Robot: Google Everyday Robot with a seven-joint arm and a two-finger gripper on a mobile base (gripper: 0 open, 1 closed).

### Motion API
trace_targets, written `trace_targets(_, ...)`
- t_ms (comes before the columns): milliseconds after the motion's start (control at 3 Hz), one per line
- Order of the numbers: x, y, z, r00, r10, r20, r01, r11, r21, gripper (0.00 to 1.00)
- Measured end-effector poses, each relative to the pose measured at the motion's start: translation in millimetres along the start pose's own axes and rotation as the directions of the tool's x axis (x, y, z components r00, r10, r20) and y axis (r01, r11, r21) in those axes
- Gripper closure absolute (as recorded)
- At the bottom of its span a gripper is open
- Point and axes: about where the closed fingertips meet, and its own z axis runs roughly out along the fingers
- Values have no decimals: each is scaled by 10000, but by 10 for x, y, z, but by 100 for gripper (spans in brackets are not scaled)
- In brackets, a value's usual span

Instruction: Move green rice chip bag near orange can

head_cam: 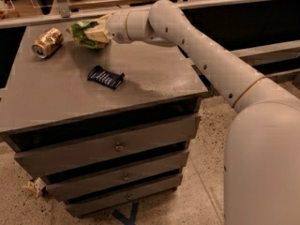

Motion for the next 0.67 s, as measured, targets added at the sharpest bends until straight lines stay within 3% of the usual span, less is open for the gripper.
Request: trace_targets(667,7,13,0,10000,43,-34,-43,10000,17,12)
